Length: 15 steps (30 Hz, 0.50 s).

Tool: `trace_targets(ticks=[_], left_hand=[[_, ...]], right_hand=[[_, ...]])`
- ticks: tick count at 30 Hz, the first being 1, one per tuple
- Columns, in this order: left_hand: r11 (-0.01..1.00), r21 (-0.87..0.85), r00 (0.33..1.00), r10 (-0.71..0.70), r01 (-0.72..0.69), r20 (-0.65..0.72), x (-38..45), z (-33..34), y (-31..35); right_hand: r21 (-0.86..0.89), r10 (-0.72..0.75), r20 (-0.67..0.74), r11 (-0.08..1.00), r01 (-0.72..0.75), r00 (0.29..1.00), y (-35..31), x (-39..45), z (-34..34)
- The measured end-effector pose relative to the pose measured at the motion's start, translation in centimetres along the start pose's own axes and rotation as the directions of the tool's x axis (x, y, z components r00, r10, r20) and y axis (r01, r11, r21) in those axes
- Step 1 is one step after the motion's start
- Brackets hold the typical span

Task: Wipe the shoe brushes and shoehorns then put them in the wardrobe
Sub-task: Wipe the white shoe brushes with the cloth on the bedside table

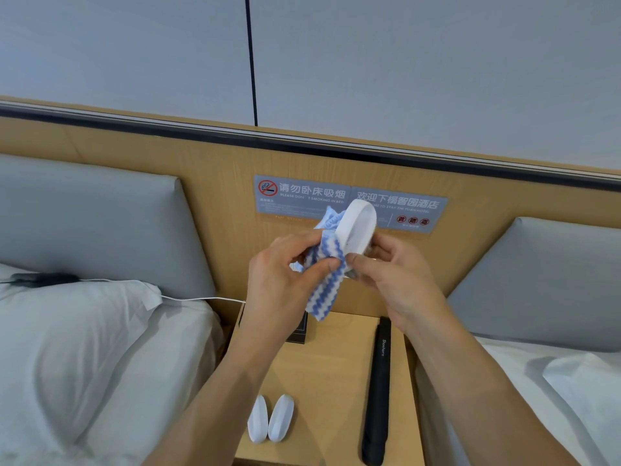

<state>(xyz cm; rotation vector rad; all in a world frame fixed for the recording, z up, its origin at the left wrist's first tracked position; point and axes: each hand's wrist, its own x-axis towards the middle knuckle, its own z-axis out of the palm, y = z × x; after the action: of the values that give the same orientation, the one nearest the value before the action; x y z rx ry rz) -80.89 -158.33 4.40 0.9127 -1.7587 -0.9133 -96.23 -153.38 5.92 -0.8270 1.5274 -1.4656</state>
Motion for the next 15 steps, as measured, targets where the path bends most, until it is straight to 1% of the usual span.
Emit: trace_targets(ticks=[3,5,9,12,15], left_hand=[[0.999,-0.043,1.0,0.002,-0.001,0.018,0.5,-0.3,0.8],[0.999,-0.051,0.999,-0.003,0.005,0.032,0.9,-0.5,1.3],[0.999,-0.035,0.998,-0.031,0.033,0.057,1.9,-0.8,2.3],[1.0,-0.005,0.999,-0.022,0.022,0.026,2.3,-0.7,2.7],[1.0,0.008,1.0,-0.02,0.02,0.003,2.4,-0.4,3.0]], right_hand=[[-0.191,-0.11,0.003,0.976,0.109,0.994,-0.3,-0.2,-0.2],[-0.286,-0.162,0.025,0.944,0.163,0.986,-0.3,-0.5,-0.2],[-0.379,-0.187,0.041,0.906,0.189,0.981,0.1,-0.9,-0.1],[-0.454,-0.236,0.052,0.86,0.234,0.97,0.0,-0.8,-0.2],[-0.567,-0.324,0.059,0.767,0.299,0.944,-0.1,-0.7,-0.5]])
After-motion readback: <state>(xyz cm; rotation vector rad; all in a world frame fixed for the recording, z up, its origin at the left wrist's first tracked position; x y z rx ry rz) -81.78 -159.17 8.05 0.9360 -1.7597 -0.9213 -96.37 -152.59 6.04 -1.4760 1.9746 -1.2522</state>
